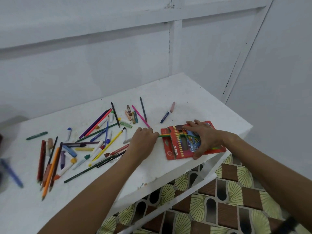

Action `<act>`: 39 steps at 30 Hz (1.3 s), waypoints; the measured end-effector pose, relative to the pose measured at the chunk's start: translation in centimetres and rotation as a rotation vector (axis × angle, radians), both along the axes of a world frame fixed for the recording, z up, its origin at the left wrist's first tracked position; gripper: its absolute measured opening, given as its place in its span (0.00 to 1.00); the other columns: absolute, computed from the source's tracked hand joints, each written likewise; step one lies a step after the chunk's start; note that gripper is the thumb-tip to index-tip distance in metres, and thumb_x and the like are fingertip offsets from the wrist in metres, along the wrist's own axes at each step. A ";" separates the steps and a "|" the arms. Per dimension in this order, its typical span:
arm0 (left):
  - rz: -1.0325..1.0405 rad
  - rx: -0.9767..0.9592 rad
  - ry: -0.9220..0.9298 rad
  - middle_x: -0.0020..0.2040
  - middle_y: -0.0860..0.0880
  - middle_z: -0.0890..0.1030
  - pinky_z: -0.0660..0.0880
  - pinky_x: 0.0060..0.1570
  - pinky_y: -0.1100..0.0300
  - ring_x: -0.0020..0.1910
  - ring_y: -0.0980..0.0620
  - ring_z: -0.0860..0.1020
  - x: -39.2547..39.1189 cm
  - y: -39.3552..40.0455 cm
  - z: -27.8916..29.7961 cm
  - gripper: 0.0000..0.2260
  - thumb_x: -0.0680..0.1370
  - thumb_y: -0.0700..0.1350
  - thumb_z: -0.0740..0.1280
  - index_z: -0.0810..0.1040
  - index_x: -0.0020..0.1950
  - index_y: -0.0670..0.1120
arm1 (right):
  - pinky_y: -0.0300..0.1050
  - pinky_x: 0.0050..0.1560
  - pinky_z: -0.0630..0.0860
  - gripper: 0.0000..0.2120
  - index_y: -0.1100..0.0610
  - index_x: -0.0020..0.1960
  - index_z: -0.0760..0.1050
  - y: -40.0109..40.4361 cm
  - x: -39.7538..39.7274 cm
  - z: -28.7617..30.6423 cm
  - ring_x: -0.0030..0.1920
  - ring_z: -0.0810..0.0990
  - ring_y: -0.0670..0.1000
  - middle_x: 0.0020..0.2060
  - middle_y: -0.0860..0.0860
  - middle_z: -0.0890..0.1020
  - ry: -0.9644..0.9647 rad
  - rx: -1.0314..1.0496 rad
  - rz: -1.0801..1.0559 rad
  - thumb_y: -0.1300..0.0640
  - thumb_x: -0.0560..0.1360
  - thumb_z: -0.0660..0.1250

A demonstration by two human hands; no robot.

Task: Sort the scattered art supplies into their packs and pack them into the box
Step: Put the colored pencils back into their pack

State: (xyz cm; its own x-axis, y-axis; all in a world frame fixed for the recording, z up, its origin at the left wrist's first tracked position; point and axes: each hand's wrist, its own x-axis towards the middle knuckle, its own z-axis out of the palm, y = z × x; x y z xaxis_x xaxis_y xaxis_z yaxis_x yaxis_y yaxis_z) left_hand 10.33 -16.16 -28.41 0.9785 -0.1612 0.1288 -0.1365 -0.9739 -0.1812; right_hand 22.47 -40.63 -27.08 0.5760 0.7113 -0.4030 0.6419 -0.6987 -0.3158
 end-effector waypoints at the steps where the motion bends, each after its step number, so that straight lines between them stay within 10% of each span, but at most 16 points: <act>1: 0.000 -0.010 0.003 0.46 0.47 0.78 0.68 0.45 0.56 0.42 0.48 0.76 0.2 -0.5 0.1 0.06 0.81 0.43 0.59 0.74 0.56 0.45 | 0.61 0.73 0.40 0.57 0.40 0.76 0.44 0.0 -0.1 0.1 0.75 0.35 0.53 0.77 0.46 0.41 -0.007 -0.012 0.002 0.35 0.59 0.76; 14: 0.158 -0.683 0.120 0.50 0.50 0.82 0.77 0.45 0.58 0.44 0.52 0.79 2.3 -0.6 0.7 0.12 0.79 0.49 0.64 0.77 0.59 0.45 | 0.66 0.73 0.43 0.54 0.33 0.73 0.49 0.1 0.8 0.2 0.75 0.35 0.53 0.76 0.42 0.42 0.124 -0.002 -0.053 0.24 0.52 0.68; 22: 0.058 -0.575 0.178 0.52 0.48 0.82 0.73 0.48 0.60 0.49 0.51 0.78 3.1 -0.9 1.1 0.15 0.80 0.51 0.63 0.80 0.61 0.46 | 0.55 0.74 0.45 0.29 0.43 0.75 0.56 0.4 0.4 -1.3 0.77 0.44 0.51 0.77 0.45 0.53 0.012 0.236 -0.189 0.38 0.76 0.57; 39: 0.152 -0.649 0.126 0.47 0.46 0.82 0.74 0.44 0.61 0.43 0.52 0.78 5.4 -2.0 0.2 0.14 0.79 0.50 0.64 0.81 0.59 0.44 | 0.57 0.73 0.58 0.27 0.45 0.70 0.66 -0.3 2.4 -3.2 0.76 0.54 0.50 0.74 0.46 0.61 -0.061 0.438 -0.213 0.44 0.73 0.68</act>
State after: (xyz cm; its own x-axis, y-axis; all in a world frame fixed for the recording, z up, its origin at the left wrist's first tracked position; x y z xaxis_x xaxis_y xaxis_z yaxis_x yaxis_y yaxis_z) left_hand 15.69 -18.13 -28.24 0.9980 0.0508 0.0368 0.0285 -0.8901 0.4549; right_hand 24.89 -40.91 -30.32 0.7404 0.6701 -0.0536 0.5254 -0.6265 -0.5757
